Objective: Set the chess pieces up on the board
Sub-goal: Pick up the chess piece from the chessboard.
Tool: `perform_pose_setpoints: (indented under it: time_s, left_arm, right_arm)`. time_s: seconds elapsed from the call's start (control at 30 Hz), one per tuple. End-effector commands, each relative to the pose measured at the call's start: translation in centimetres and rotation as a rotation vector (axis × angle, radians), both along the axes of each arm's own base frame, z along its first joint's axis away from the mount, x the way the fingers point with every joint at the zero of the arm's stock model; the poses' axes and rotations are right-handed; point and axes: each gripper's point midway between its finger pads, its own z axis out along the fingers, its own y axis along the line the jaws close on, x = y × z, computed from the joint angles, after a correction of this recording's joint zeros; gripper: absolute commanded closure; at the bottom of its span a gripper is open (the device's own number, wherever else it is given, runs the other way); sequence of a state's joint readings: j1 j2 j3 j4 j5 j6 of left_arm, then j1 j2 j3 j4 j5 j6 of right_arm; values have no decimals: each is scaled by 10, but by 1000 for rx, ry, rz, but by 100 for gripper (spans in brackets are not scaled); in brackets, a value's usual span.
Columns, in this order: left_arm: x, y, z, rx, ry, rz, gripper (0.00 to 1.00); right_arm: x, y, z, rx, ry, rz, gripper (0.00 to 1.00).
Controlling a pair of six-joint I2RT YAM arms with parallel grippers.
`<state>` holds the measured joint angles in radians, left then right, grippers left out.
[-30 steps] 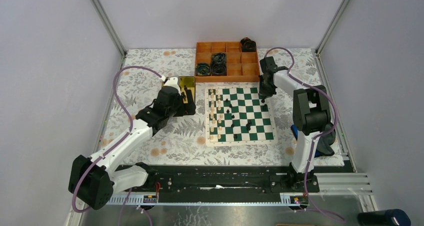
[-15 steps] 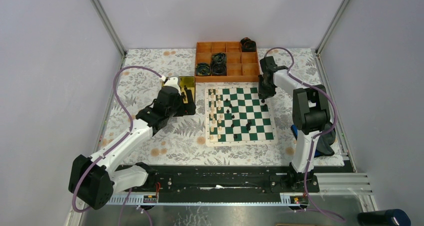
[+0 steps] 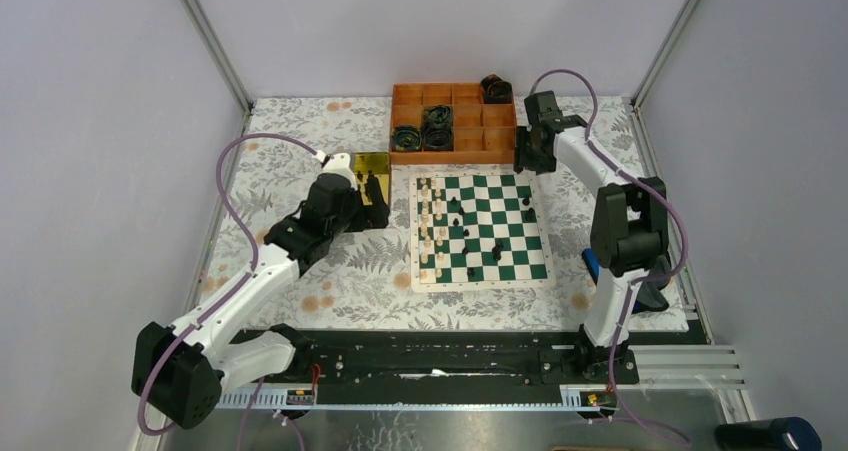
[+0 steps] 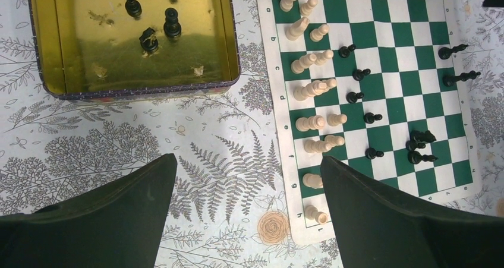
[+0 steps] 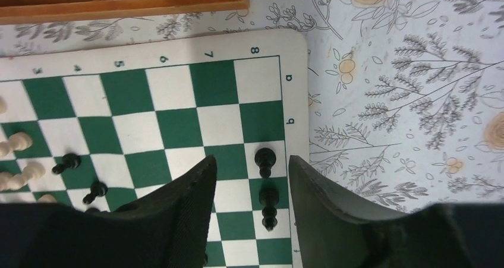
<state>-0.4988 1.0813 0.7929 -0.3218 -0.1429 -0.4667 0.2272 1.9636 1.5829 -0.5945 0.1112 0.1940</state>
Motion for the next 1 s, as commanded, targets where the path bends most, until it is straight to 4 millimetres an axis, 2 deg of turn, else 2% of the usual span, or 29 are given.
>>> perform_pose_setpoints:
  time_s: [0.0, 0.17, 0.33, 0.43, 0.6, 0.97]
  left_arm:
    - [2, 2, 7, -15, -53, 22, 1]
    - [-2, 5, 1, -19, -37, 32, 1]
    - [-6, 4, -4, -43, -25, 43, 1]
    - [-8, 5, -4, -54, -24, 48, 1]
    - [-10, 5, -5, -68, -25, 55, 1]
    - [-7, 4, -4, -61, -29, 47, 1]
  right_arm:
    - [-9, 22, 52, 20, -114, 113, 42]
    - [-31, 59, 51, 11, -114, 258, 39]
    - [-52, 100, 35, 3, -75, 362, 41]
    - [-59, 117, 24, 9, -52, 385, 43]
    - [-61, 135, 12, 12, -20, 417, 45]
    - [-54, 158, -11, 24, 30, 447, 49]
